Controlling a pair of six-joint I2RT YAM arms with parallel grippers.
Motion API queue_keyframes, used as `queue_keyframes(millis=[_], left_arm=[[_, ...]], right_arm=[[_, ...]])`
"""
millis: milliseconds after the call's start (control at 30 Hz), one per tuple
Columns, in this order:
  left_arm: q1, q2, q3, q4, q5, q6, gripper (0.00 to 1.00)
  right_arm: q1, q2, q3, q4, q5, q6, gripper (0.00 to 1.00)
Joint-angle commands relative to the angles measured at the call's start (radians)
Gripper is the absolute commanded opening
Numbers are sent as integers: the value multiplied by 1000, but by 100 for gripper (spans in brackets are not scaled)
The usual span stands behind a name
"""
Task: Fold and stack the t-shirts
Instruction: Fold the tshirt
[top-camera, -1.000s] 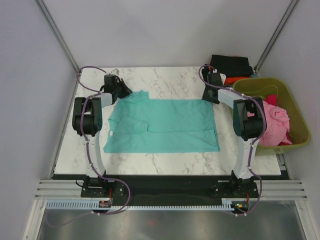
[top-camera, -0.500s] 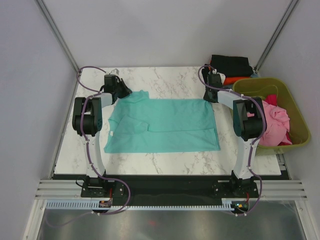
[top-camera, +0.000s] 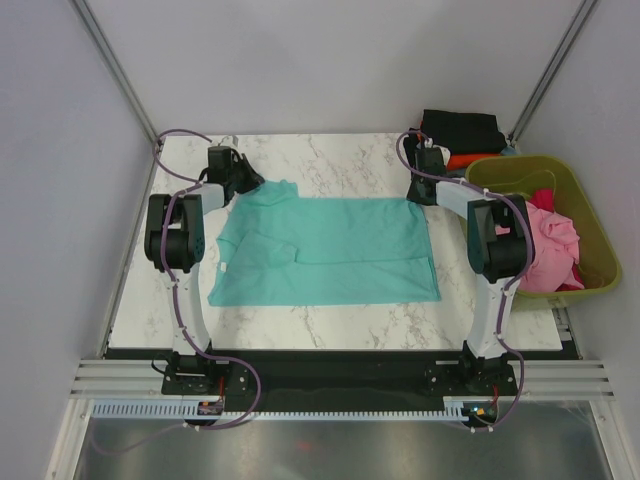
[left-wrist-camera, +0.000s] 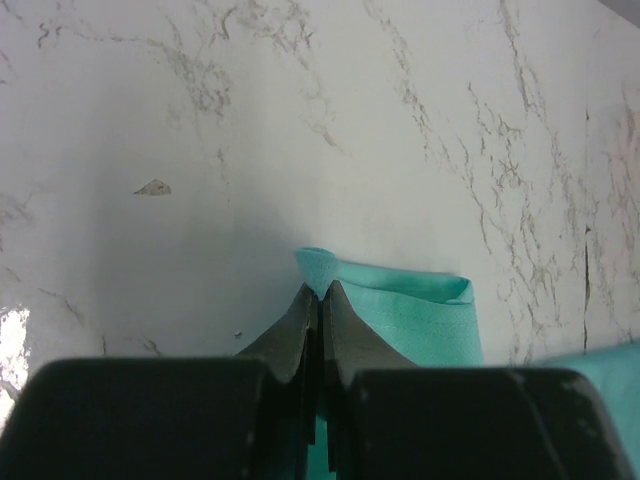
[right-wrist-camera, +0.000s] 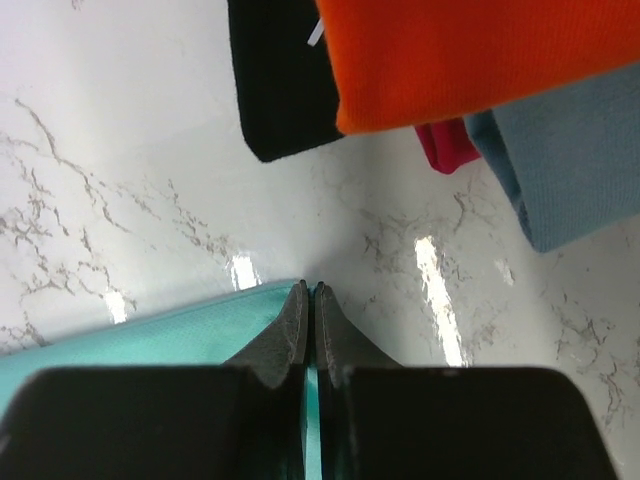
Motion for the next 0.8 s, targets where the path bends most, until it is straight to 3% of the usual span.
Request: queue_keyframes(millis=[0,300,767], left_arm=[[1,-27,69,-3,51,45,2],[2,-165,56,-72,96,77,2],[1,-520,-329,-30,105,71,2]], right_arm=[[-2,-69,-6,-25,-28,-21,1],[1,-157,-32,-44,-75,-13,0],[1,-387,-242,-33,-90,19,0]])
